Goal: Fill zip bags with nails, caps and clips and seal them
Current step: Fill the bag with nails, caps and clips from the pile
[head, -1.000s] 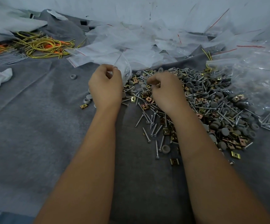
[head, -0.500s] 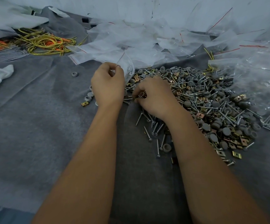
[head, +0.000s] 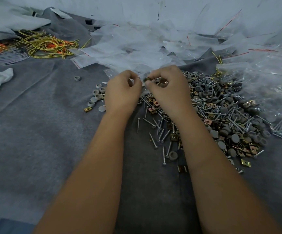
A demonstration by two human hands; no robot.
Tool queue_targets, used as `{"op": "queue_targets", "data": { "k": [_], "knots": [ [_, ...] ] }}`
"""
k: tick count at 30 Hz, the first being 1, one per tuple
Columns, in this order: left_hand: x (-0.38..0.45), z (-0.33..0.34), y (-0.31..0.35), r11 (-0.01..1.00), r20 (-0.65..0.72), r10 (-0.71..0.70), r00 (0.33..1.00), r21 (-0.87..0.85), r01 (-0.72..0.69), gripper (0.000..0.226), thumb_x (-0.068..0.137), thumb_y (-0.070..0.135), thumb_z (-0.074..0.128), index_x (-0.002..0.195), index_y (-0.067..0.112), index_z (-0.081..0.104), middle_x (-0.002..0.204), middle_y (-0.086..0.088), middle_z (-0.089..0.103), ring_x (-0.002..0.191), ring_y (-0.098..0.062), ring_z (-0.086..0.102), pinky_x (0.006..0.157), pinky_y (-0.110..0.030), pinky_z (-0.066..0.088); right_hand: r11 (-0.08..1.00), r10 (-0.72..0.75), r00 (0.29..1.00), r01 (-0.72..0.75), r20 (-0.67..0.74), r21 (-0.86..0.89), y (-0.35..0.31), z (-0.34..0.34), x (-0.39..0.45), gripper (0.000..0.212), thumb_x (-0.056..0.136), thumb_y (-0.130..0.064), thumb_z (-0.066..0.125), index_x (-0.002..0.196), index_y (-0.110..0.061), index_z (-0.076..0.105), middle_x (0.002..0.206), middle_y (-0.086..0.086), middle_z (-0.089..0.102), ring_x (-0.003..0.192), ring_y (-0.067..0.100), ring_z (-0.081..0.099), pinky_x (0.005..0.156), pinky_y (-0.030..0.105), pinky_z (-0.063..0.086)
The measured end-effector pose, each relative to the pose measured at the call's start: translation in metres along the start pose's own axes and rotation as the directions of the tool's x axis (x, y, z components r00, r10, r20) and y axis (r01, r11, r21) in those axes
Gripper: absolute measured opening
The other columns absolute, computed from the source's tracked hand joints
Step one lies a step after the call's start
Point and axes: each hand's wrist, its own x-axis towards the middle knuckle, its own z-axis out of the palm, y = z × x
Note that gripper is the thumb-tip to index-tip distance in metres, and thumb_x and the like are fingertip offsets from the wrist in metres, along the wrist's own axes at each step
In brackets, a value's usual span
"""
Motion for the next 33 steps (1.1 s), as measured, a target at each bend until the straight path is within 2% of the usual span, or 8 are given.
{"op": "queue_targets", "data": {
  "k": [6,11,16,20,25,29,31,33],
  "knots": [
    [0.001,0.0,0.0,0.999,-0.011,-0.031,0.999,-0.039,0.03,0.013,0.091,0.028,0.056,0.079,0.026,0.061,0.054,0.008,0.049,0.047,-0.002,0.044,0.048,-0.025,0.03,0.978,-0.051,0.998,0.06,0.048,-0.199,0.006,0.004,0.0,0.024,0.091,-0.024,0.065,0.114,-0.021,0.072,0.103,0.0,0.056,0.106,0.021,0.052,0.092,0.034,0.044],
    [0.001,0.001,-0.001,0.992,-0.013,-0.061,0.998,-0.112,0.059,0.013,0.09,0.025,0.056,0.079,0.022,0.063,0.055,0.006,0.05,0.05,-0.006,0.044,0.051,-0.026,0.034,0.958,-0.094,0.995,0.101,0.038,-0.267,0.004,0.006,-0.002,0.023,0.092,-0.029,0.063,0.112,-0.022,0.072,0.101,0.002,0.057,0.102,0.021,0.053,0.088,0.038,0.045],
    [0.006,-0.006,0.002,0.973,-0.187,-0.13,0.974,-0.213,0.089,0.015,0.09,0.021,0.055,0.077,0.023,0.062,0.058,0.007,0.051,0.052,-0.004,0.044,0.052,-0.023,0.036,0.966,-0.191,0.979,0.174,-0.076,-0.19,-0.011,0.011,-0.007,0.008,0.088,-0.007,0.053,0.093,-0.009,0.059,0.091,0.003,0.055,0.083,0.02,0.052,0.073,0.035,0.043],
    [0.018,-0.028,0.002,0.968,-0.362,-0.152,0.92,-0.241,0.065,0.015,0.092,0.018,0.054,0.079,0.018,0.061,0.059,0.01,0.05,0.052,-0.002,0.043,0.051,-0.016,0.032,0.856,-0.251,0.925,0.35,0.285,-0.38,-0.022,0.023,-0.012,0.017,0.086,-0.013,0.053,0.097,-0.009,0.065,0.1,0.006,0.06,0.098,0.026,0.054,0.085,0.036,0.041],
    [0.038,-0.067,0.005,0.99,-0.495,-0.035,0.868,-0.138,-0.039,0.012,0.091,0.019,0.052,0.079,0.018,0.057,0.061,0.012,0.045,0.052,-0.001,0.04,0.052,-0.012,0.032,0.661,-0.337,0.669,0.669,0.662,-0.34,-0.045,0.055,-0.024,0.049,0.099,-0.037,0.039,0.145,-0.019,0.041,0.153,0.0,0.035,0.142,0.02,0.026,0.112,0.034,0.019],
    [0.041,-0.073,0.008,0.995,-0.454,0.075,0.888,-0.026,-0.097,0.012,0.091,0.019,0.051,0.081,0.017,0.057,0.059,0.013,0.043,0.052,0.003,0.043,0.051,-0.011,0.031,0.632,-0.22,0.507,0.725,0.833,-0.275,-0.054,0.072,-0.028,0.049,0.103,-0.044,0.026,0.147,-0.025,0.035,0.159,-0.007,0.022,0.148,0.013,0.01,0.116,0.04,0.01],
    [0.038,-0.065,0.004,0.997,-0.4,0.055,0.915,-0.024,-0.07,0.013,0.092,0.019,0.051,0.085,0.015,0.062,0.059,0.012,0.044,0.051,0.005,0.044,0.05,-0.012,0.03,0.639,-0.203,0.529,0.709,0.824,-0.298,-0.05,0.069,-0.024,0.043,0.102,-0.039,0.032,0.14,-0.024,0.045,0.154,-0.007,0.033,0.145,0.013,0.02,0.113,0.038,0.016],
    [0.034,-0.053,0.0,0.999,-0.352,0.01,0.936,-0.045,-0.028,0.016,0.093,0.02,0.052,0.09,0.013,0.065,0.058,0.011,0.047,0.051,0.004,0.045,0.049,-0.013,0.03,0.648,-0.262,0.621,0.68,0.738,-0.343,-0.04,0.058,-0.019,0.035,0.099,-0.031,0.042,0.129,-0.021,0.058,0.142,0.0,0.05,0.135,0.02,0.04,0.105,0.035,0.027]
  ]
}}
